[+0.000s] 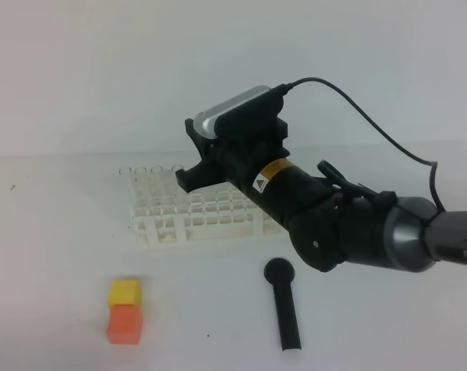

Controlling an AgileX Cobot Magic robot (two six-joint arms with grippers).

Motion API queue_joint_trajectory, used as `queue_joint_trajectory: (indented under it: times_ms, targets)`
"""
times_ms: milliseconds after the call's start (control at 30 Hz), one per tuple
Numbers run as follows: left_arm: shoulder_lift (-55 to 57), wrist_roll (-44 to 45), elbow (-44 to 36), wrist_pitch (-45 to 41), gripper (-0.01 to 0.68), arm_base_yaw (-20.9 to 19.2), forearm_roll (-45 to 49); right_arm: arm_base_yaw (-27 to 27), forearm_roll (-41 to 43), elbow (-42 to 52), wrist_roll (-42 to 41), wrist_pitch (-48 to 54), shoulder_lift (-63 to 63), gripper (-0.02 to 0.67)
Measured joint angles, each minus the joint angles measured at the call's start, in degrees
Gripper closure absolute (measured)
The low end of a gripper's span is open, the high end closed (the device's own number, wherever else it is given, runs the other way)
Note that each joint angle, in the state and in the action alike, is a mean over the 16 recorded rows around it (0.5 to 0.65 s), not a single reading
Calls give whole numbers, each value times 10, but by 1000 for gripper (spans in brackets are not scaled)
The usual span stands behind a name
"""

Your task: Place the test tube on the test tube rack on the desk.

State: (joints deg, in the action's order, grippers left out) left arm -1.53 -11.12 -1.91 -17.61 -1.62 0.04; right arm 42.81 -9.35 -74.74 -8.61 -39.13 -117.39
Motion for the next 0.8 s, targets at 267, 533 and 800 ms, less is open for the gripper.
queue_joint_trajectory:
  times_ms: [267,533,800]
  targets:
    - [0,0,0,-4,674,4,0,10,4,0,22,-10,-6,529]
    - [0,0,1,-10,674,4,0,15,4,-1,34,-20,-18,529]
    - [0,0,1,-11,674,4,0,15,5,-1,30,-10,-30,529]
